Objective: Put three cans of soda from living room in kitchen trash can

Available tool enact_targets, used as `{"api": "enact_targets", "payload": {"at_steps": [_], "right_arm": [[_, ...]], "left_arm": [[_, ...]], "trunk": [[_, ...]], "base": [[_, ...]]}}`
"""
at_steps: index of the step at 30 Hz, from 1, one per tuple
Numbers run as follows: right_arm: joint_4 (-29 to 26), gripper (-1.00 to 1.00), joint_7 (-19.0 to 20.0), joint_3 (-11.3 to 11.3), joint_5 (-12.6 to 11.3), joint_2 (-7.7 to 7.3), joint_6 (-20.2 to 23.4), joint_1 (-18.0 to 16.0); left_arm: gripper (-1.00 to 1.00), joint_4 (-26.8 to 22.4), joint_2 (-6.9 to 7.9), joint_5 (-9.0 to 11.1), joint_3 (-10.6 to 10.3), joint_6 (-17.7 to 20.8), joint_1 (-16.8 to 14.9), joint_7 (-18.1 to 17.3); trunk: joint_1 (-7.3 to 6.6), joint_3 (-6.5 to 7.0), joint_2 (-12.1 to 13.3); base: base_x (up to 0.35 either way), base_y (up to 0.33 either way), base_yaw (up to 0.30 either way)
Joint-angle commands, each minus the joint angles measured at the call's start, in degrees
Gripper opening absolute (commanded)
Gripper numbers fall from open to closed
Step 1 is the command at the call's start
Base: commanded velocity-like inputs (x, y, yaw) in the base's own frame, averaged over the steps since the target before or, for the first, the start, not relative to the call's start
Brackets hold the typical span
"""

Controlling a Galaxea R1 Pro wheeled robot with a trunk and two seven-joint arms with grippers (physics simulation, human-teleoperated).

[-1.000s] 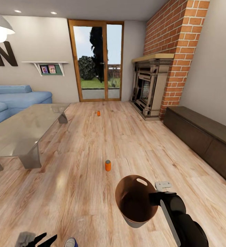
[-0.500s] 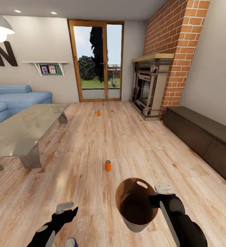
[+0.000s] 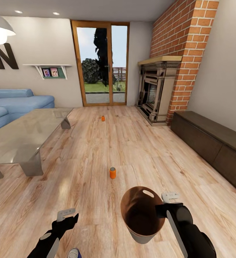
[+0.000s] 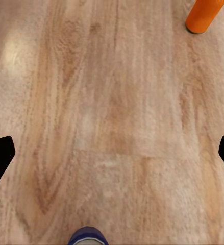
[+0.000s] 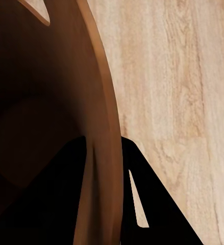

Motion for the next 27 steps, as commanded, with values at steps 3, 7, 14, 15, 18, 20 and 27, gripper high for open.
{"api": "enact_targets", "payload": {"at_steps": [3,7,14,15,18,20,27], "right_arm": [[0.0,-1.00,0.2,0.0,-0.6,0.01,-0.1,0.0],[0.0,-1.00,0.2,0.0,-0.6,0.01,-0.1,0.0],[0.0,-1.00,0.2,0.0,-0.6,0.01,-0.1,0.0],[0.0,-1.00,0.2,0.0,-0.6,0.01,-0.1,0.0],[0.0,-1.00,0.2,0.0,-0.7,0.01,-0.1,0.0],[-0.1,-1.00,0.2,0.0,-0.7,0.01,-0.1,0.0],[-0.1,-1.00,0.2,0.0,-0.7,0.01,-0.1,0.0]], "left_arm": [[1.00,0.1,0.02,0.0,0.0,-0.1,0.0,0.1],[1.00,0.0,0.03,0.0,0.0,-0.2,-0.1,0.1],[1.00,0.0,0.04,-0.1,-0.1,-0.2,-0.1,0.1],[1.00,0.1,0.04,-0.1,-0.1,-0.2,-0.1,0.1],[1.00,0.1,0.04,-0.2,-0.1,-0.2,-0.1,0.1],[1.00,0.1,0.04,-0.2,-0.1,-0.3,-0.1,0.1],[1.00,0.2,0.10,-0.2,0.0,-0.3,-0.1,0.1]], "trunk": [[0.00,0.01,0.0],[0.00,0.01,0.0],[0.00,0.01,0.0],[0.00,0.01,0.0],[0.00,0.00,0.0],[0.00,-0.07,0.0],[0.00,-0.64,0.0]], "base": [[0.000,0.000,0.000],[0.000,0.000,0.000],[0.000,0.000,0.000],[0.000,0.000,0.000],[0.000,0.000,0.000],[0.000,0.000,0.000],[0.000,0.000,0.000]]}}
